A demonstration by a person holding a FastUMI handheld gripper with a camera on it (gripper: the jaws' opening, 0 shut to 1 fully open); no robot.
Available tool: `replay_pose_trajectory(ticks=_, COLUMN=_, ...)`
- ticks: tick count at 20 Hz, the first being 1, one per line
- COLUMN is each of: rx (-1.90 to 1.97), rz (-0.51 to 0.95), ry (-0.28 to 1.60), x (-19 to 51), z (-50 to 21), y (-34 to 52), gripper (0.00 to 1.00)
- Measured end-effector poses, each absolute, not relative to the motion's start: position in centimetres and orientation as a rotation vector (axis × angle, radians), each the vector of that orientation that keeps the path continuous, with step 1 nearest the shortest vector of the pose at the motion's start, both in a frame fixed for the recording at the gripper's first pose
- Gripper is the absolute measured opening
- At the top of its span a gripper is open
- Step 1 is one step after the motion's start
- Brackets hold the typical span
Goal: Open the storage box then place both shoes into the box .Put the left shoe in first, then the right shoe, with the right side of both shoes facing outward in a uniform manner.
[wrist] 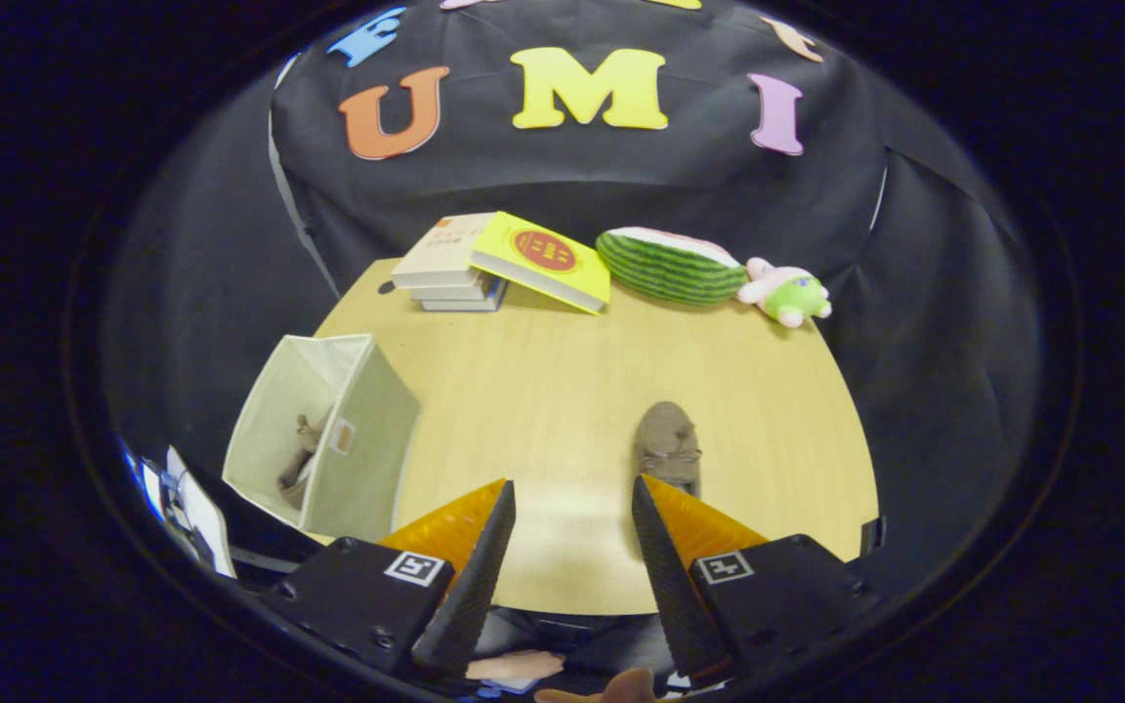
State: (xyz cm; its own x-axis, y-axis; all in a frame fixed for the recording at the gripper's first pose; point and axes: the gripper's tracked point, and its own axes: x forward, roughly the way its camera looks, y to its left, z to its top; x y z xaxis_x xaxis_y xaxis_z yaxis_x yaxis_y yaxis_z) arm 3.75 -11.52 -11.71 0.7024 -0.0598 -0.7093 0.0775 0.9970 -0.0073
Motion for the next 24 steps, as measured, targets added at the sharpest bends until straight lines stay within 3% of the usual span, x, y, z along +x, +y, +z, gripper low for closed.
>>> replay_pose_trajectory(ticks=13, rx=0.204, rz=-0.105, ry=1.117, x=6.6, z=-26.6, y=-22.2, gripper=0.79)
replay_pose_trajectory(ticks=24, rx=0.308, rz=-0.077, ry=1.198, x=7.6, z=-30.7, y=-23.4, gripper=0.78)
